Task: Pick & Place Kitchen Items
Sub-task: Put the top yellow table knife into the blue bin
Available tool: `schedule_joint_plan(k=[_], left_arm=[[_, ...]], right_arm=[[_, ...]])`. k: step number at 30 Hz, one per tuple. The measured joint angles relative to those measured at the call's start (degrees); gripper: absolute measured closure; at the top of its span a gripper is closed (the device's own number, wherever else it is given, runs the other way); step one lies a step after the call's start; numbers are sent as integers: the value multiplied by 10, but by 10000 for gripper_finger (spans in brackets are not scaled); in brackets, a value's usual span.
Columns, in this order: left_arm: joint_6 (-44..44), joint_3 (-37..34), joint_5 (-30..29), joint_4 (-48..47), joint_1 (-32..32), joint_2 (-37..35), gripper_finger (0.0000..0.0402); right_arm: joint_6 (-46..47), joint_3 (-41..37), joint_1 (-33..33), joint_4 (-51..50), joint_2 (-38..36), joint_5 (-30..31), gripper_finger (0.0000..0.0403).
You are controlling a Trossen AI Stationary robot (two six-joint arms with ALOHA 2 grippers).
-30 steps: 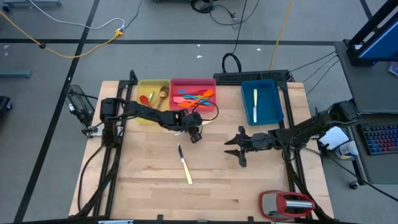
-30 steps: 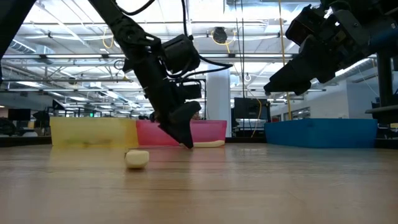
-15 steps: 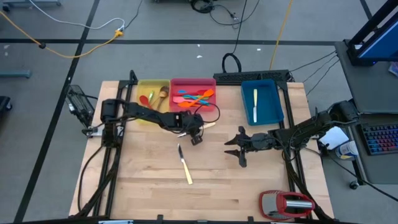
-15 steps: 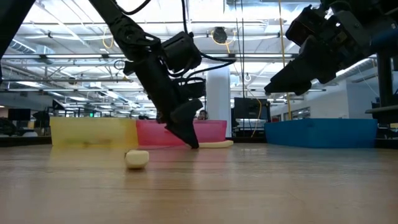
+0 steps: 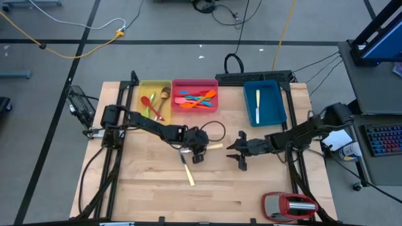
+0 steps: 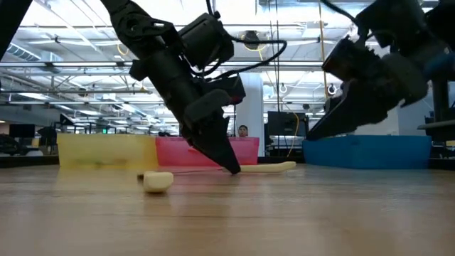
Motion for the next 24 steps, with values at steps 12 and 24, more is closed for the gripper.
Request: schedule_joint_plan(k=[12,24], left_arm=[[1,0,-8,37,-25,0,356],[12,1,-13,54,-29,-2,354]], right_arm=[[-42,1,-16,182,142,0,237],[-37,1,-42,202,173,-1,234]])
